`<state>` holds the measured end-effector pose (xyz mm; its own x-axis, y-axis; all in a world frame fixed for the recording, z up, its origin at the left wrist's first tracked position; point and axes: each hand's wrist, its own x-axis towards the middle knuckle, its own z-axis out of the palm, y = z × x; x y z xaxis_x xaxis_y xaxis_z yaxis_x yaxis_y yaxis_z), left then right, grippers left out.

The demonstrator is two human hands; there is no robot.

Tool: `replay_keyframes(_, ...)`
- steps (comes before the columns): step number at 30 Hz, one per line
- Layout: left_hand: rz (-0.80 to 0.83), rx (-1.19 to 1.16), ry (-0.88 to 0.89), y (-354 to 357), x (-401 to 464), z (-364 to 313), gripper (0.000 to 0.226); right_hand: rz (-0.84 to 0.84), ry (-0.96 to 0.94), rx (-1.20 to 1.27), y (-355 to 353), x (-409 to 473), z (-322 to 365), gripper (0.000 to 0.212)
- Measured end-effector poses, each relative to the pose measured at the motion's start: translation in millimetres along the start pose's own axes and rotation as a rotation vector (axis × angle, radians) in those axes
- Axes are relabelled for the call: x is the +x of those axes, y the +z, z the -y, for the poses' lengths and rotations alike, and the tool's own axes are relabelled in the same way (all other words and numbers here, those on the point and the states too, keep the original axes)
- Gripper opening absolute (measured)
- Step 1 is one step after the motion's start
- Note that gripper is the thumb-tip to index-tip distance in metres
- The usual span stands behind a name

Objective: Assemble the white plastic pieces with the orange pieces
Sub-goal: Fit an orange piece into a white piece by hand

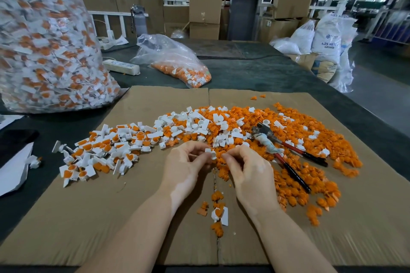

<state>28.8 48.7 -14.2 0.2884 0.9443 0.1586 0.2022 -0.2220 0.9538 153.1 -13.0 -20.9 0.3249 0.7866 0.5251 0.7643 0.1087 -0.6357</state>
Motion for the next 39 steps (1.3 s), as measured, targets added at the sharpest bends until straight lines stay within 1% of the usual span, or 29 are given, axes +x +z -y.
replay_keyframes(4, 0.045, -0.043, -0.023, -0.1, -1.7, -1.5, 0.007, 0.015, -0.052, -0.067, 1.7, -0.2, 0.0, 0.009)
replay_keyframes(9, 0.069, -0.096, -0.055, 0.6, -2.6, -1.8, 0.006, -0.028, -0.115, -0.165, 3.7, -0.7, 2.2, 0.016)
replay_keyframes(12, 0.076, -0.113, -0.069, 0.7, -3.7, -0.3, 0.005, -0.04, -0.151, -0.18, 5.0, -1.7, 3.3, 0.019)
replay_keyframes(16, 0.075, -0.028, -0.03, 3.7, -4.4, 2.1, 0.005, -0.032, -0.172, -0.188, 6.7, -1.6, 2.1, 0.022)
replay_keyframes(19, 0.062, -0.026, -0.016, 3.8, -4.5, 1.4, 0.006, 0.018, -0.146, -0.155, 6.4, -1.0, -0.2, 0.018)
replay_keyframes(21, 0.049, -0.063, -0.02, 2.9, -3.9, -0.2, 0.008, 0.069, -0.083, -0.078, 4.8, -0.1, -2.2, 0.012)
replay_keyframes(23, 0.044, -0.097, -0.028, 1.1, -3.7, -1.6, 0.009, 0.06, -0.043, 0.014, 2.6, 0.7, -2.9, 0.006)
replay_keyframes(24, 0.044, -0.115, -0.034, 0.2, -3.7, -1.8, 0.01, 0.044, -0.039, 0.046, 1.6, 0.8, -2.6, 0.007)
replay_keyframes(27, 0.053, -0.16, -0.054, -2.3, -4.3, -0.8, 0.012, 0.046, -0.064, 0.094, -0.1, 1.2, -0.9, 0.021)
replay_keyframes(31, 0.058, -0.141, -0.056, -2.5, -4.1, 0.0, 0.013, 0.076, -0.123, 0.075, -1.1, 1.9, -0.1, 0.029)
replay_keyframes(33, 0.062, -0.128, -0.051, -2.3, -3.7, 0.2, 0.013, 0.081, -0.127, 0.08, -1.4, 1.9, -0.4, 0.03)
replay_keyframes(39, 0.073, -0.107, -0.043, -2.1, -3.9, 0.9, 0.013, 0.075, -0.142, 0.07, -1.0, 2.1, -0.6, 0.023)
